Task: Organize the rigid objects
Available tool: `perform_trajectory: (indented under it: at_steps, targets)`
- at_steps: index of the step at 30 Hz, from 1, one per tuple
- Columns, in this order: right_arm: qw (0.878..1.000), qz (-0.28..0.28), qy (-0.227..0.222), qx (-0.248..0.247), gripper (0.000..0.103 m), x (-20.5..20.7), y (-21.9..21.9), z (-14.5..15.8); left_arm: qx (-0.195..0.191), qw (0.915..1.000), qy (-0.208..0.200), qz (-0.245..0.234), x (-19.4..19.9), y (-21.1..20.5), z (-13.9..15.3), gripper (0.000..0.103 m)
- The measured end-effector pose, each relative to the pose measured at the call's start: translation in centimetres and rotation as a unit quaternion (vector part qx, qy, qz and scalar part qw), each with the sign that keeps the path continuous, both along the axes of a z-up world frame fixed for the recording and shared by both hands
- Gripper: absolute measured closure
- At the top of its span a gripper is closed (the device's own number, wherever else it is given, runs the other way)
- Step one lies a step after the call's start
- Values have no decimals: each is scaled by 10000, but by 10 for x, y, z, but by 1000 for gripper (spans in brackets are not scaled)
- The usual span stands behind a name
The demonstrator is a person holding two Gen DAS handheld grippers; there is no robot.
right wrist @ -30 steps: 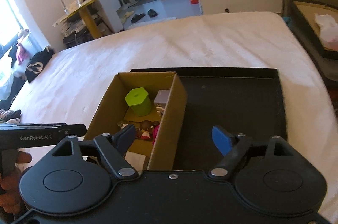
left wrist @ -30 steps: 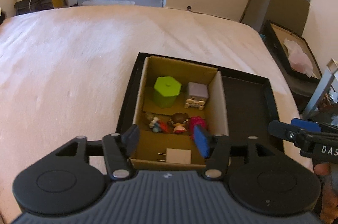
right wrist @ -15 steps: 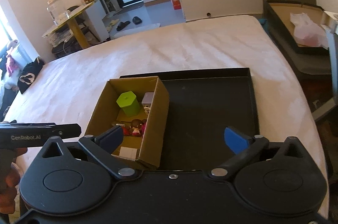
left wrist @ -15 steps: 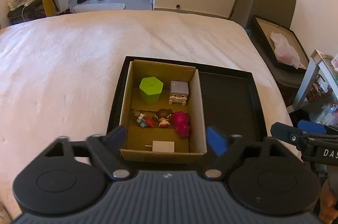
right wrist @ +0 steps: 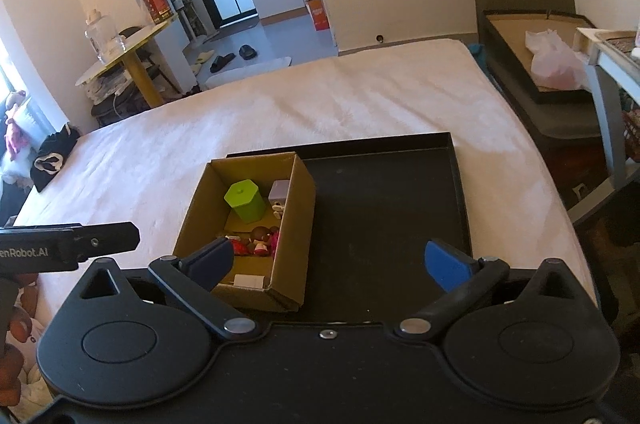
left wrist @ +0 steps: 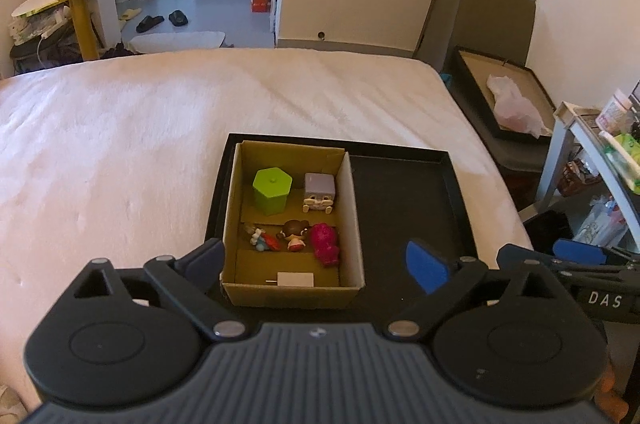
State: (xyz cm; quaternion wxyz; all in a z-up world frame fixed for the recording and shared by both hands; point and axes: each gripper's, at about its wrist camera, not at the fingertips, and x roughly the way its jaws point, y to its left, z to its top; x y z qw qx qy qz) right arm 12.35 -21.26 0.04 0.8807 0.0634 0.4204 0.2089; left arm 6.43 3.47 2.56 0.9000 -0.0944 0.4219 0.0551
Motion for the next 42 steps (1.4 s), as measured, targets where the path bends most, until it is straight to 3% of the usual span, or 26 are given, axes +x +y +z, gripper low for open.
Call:
perform_trajectory:
  at_steps: [18,42]
  targets:
    - [9998,-181,-101,-78,0,-31,-10,21,107,9997,-158,-173,-33,-13,25,6]
    - [9994,-88,-152,-306,0,-40,-1,27,45,9997,-97,-234,-44,-12,23,6]
